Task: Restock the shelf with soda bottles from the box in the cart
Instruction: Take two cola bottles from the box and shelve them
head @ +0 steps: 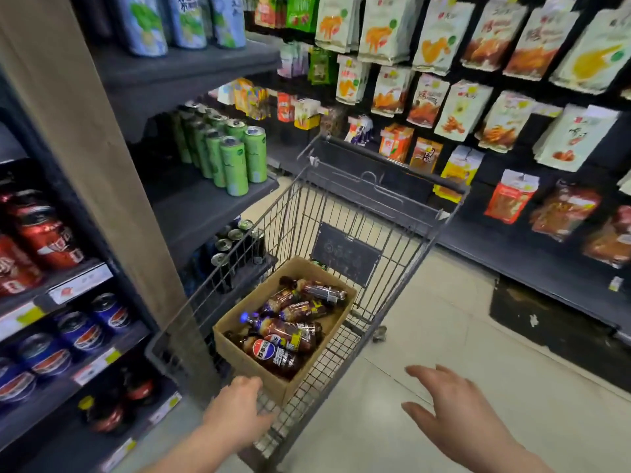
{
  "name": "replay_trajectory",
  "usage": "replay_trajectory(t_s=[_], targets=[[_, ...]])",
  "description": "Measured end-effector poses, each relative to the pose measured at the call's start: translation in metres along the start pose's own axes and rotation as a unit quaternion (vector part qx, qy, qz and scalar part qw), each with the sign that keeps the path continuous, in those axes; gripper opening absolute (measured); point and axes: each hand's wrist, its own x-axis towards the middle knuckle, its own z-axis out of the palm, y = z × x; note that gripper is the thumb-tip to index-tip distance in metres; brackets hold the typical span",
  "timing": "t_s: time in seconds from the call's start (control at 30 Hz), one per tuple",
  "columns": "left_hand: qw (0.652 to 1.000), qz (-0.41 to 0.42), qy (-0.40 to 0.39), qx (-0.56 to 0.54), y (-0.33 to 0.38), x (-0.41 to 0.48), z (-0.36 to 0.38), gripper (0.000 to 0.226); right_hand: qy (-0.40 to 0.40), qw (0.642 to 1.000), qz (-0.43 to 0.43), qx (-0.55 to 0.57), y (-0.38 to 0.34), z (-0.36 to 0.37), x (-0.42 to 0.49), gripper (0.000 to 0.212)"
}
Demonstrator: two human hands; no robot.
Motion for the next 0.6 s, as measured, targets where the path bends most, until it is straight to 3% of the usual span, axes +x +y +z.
replay_trajectory(t_s=[0.17,0.3,0.6], targets=[[1.0,0.001,0.016,-0.026,0.031,0.048,-0.013,0.05,0.0,0.999,0.003,-0.033,0.022,-0.026,0.064,0.053],[0.998,-0.015,0.039,-0.048,0.033,0.079,-0.025,0.052,-0.028,0.997,-0.053,-0.053,0.005,-0.031,0.127,0.049],[0.983,-0.166,0.009,-0.081,0.001,0.128,-0.009,0.068,-0.108,0.976,-0.169,-0.09,-0.031,-0.008,0.283,0.051]])
